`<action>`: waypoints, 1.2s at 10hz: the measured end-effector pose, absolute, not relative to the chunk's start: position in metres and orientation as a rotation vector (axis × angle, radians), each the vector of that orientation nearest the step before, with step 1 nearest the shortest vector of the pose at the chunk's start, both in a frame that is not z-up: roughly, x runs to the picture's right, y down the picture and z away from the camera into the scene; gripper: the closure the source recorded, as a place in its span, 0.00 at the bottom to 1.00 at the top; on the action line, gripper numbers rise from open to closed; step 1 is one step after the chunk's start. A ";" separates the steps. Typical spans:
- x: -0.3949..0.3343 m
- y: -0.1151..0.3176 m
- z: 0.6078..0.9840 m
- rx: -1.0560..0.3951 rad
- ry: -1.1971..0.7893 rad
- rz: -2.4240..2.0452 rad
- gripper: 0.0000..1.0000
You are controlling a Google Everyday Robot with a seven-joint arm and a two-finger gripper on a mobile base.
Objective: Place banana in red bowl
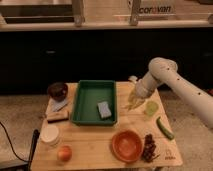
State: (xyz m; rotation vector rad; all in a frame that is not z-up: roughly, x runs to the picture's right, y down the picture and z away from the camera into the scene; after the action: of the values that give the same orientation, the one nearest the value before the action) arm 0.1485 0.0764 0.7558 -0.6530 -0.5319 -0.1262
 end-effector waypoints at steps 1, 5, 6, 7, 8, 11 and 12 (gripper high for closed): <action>0.144 0.084 0.746 -0.654 -0.569 -0.165 0.96; 0.128 0.110 0.721 -0.680 -0.664 -0.282 0.96; 0.127 0.115 0.717 -0.690 -0.682 -0.300 0.96; 0.125 0.123 0.712 -0.703 -0.699 -0.316 0.96; 0.122 0.131 0.706 -0.717 -0.718 -0.333 0.96; 0.119 0.158 0.688 -0.750 -0.754 -0.357 0.96; 0.117 0.171 0.680 -0.761 -0.766 -0.371 0.96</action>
State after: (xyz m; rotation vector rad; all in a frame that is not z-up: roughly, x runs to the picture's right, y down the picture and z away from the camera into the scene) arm 0.1167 0.1705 0.6800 -0.7615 -0.7663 -0.3705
